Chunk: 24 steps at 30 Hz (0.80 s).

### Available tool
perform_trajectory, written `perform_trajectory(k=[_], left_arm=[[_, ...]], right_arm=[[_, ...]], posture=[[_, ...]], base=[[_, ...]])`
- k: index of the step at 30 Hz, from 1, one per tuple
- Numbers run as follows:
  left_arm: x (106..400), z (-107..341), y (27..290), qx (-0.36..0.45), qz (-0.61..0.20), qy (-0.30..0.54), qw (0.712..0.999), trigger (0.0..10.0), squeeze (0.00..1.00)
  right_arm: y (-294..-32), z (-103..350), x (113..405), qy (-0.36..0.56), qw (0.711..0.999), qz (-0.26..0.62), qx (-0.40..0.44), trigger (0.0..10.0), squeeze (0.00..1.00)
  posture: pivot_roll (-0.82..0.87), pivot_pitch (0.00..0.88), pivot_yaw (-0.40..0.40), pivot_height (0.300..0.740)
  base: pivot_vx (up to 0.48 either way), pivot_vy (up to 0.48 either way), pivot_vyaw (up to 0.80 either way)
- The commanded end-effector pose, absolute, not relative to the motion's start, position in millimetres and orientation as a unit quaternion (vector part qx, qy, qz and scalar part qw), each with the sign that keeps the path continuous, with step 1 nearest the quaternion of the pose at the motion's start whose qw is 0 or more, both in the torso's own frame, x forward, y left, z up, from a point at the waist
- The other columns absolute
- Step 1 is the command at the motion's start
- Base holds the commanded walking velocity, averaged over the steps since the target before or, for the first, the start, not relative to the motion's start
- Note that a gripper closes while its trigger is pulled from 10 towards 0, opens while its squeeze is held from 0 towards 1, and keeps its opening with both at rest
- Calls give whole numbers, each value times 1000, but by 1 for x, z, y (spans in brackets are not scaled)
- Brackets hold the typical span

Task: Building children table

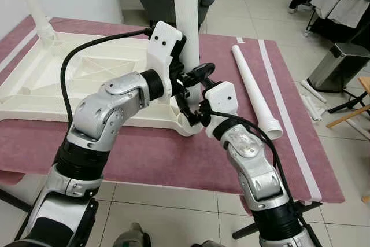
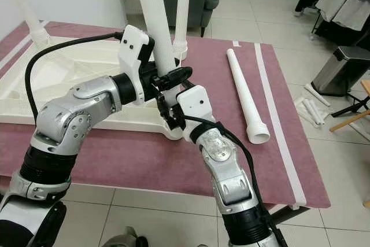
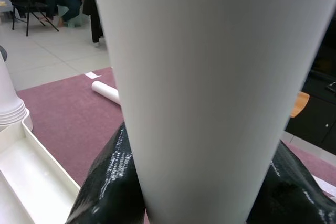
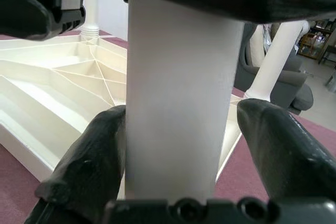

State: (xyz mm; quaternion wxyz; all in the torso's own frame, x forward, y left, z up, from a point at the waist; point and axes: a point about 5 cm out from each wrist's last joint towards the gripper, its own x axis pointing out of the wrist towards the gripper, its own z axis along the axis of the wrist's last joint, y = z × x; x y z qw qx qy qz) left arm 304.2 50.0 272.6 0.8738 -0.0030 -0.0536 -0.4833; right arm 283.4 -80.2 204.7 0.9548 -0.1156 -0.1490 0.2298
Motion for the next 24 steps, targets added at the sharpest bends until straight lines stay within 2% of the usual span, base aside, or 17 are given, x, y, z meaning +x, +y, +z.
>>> perform_trajectory(k=[1, 7, 8, 11, 12, 23, 24], left_arm=[[298, 278, 46, 9, -513, -71, 856, 0, 0], [296, 277, 45, 12, -518, -71, 852, 0, 0], [294, 277, 44, 13, -523, -74, 849, 0, 0], [293, 277, 44, 14, -525, -77, 847, 0, 0], [292, 278, 43, 16, -527, -80, 846, 0, 0], [291, 278, 41, 42, -522, -107, 845, 0, 0], [290, 278, 39, 50, -523, -113, 843, 10000, 478]], right_arm=[[-81, 205, 286, -144, 955, 233, -110, 10000, 0], [-77, 207, 286, -147, 951, 246, -112, 10000, 0], [-76, 207, 286, -143, 951, 253, -109, 3255, 0], [-75, 207, 287, -140, 951, 256, -107, 3255, 0], [-75, 206, 287, -135, 951, 258, -106, 0, 0], [-75, 201, 287, -117, 953, 262, -98, 0, 0], [-75, 202, 287, -119, 953, 261, -92, 0, 0]], posture=[[120, 0, -3, 740], [122, 0, -6, 740], [123, 0, -8, 740], [123, 0, -8, 740], [124, 0, -9, 740], [123, 0, -8, 740], [121, 0, -7, 740]], base=[[0, 0, 0], [0, 0, 0], [0, 0, 0], [0, 0, 0], [0, 0, 0], [0, 0, 0], [0, 0, 0]])
